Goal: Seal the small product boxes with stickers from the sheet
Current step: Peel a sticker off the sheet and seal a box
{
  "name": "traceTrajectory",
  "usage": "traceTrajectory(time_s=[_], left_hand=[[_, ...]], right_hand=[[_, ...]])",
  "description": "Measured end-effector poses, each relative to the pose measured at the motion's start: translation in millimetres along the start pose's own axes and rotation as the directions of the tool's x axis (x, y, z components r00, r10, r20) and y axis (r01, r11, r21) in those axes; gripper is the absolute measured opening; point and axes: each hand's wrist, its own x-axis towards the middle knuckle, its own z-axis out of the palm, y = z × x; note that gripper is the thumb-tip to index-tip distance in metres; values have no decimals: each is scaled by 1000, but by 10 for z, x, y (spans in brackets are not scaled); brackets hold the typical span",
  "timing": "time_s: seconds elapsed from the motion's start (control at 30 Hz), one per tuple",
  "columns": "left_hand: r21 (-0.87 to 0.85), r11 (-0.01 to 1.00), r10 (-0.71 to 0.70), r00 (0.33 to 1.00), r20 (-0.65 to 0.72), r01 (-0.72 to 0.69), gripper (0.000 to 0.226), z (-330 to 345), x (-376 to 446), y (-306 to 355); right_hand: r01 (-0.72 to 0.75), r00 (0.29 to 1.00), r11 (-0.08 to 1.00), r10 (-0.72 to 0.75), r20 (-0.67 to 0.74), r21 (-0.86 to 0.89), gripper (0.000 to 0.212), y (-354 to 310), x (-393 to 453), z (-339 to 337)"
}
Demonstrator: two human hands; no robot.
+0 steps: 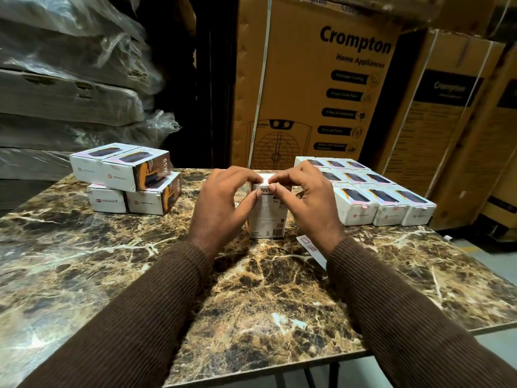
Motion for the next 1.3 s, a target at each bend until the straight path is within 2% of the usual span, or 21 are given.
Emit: traceTrajectory(time_s=[0.33,0.63,0.73,0.83,1.17,1.3], left_hand=[[14,1000,3,1000,6,-3,22,-8,-3,-9],[2,1000,6,1000,7,-6,23,-1,-8,-13],[7,1000,1,1000,5,-1,22,-9,-8,-17],[5,1000,-9,1000,15,9,23,-16,-13,-8],[5,1000,-8,999,31,8,22,-15,-13,-4],[-5,1000,1,1000,18,-1,22,-16,-7,-15]], right_hand=[[-19,999,999,18,30,28,10,17,23,-34],[6,1000,998,-8,-22,-58,8,-47,47,28],[19,1000,999,-19,9,-37,2,-41,47,18],[18,998,1000,-17,53,-20,7,2,36,-21],[184,982,937,-163,96,-297,5,-120,-41,-71],[173,984,944,-156,84,-279,4,-111,-51,-74]])
